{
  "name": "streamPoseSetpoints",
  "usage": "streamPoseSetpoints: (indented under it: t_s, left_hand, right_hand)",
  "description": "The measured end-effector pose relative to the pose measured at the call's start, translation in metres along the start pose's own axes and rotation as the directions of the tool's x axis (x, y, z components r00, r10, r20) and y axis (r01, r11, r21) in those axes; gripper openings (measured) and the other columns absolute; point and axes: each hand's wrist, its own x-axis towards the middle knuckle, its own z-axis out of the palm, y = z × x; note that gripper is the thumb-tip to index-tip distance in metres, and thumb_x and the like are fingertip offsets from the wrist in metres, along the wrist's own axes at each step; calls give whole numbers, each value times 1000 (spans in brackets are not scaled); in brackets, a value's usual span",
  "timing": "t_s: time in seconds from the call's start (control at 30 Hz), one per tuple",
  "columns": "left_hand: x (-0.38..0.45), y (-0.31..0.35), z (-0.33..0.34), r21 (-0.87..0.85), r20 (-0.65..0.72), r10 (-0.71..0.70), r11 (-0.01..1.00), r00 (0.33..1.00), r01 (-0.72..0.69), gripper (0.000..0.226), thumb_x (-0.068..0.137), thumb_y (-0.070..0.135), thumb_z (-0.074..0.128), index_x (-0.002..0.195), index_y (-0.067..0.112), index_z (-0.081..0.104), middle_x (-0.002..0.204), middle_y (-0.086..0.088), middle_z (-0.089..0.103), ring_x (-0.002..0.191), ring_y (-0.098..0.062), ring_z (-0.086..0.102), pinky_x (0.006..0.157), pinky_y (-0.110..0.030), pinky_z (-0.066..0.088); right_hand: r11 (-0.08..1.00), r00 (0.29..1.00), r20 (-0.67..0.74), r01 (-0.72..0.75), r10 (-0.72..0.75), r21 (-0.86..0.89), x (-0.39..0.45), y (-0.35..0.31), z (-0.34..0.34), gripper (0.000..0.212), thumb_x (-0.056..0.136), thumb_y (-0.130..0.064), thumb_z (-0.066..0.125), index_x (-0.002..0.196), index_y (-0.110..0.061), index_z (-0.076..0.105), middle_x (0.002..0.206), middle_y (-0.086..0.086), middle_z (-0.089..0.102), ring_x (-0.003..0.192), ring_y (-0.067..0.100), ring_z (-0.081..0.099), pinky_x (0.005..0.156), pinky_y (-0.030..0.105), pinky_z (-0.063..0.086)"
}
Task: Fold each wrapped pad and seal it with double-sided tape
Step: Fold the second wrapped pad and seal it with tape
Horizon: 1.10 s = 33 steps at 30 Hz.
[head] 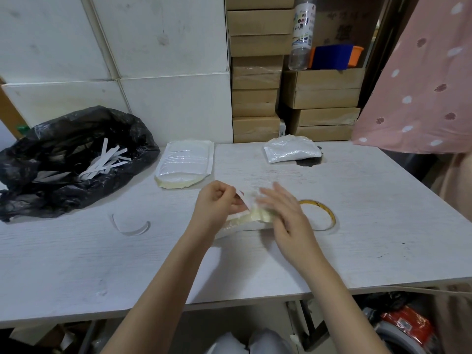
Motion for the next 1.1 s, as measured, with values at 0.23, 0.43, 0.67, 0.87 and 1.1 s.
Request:
streamPoseSetpoints:
  t_s: [0.23, 0.43, 0.67, 0.87, 1.1]
  left_hand:
    - [-1, 6, -13, -325, 25, -94, 941, 995, 97, 24, 94, 6, 44, 80, -2, 61, 73, -10, 74, 73, -24, 71, 80, -37, 57]
    - [2, 19, -24, -592, -8, -61, 805, 998, 45, 21, 95, 5, 35, 77, 5, 46, 61, -7, 56, 53, -18, 60, 71, -42, 58]
    - [9, 28, -75, -395, -102, 51, 915, 993, -88, 28, 91, 1, 32, 67, 15, 32, 63, -2, 42, 36, -3, 22, 33, -13, 13]
    - [14, 18, -127, -187, -245, 61, 976, 968, -109, 35, 90, -1, 34, 59, 15, 35, 59, 0, 36, 36, -4, 21, 33, -12, 15]
    - [25, 0, -143, 126, -398, 54, 992, 916, -4, 23, 98, 11, 38, 77, 11, 47, 76, -4, 48, 57, -14, 44, 59, -26, 47]
  right_hand:
    - [976, 992, 75, 110, -97, -186, 4, 11, 2, 46, 82, -16, 31, 106, -18, 71, 119, -7, 65, 118, 8, 49, 101, 22, 33]
    - [975, 994, 80, 93, -78, -202, 4, 11, -5, 45, 78, -15, 33, 99, -17, 73, 114, -6, 67, 111, 4, 49, 96, 3, 22]
    - [978, 993, 107, 77, -56, -195, 0, 11, -2, 43, 81, -4, 40, 107, -20, 70, 120, -16, 59, 116, 2, 46, 97, 14, 27]
    - [980, 995, 88, 71, -55, -185, -2, 9, 1, 44, 83, -8, 36, 110, -19, 69, 121, -18, 55, 115, 3, 47, 98, 14, 29]
    - [996, 989, 149, 28, -15, -87, -5, 6, 2, 45, 87, -8, 33, 119, -21, 63, 129, -14, 54, 120, -1, 42, 102, 9, 26]
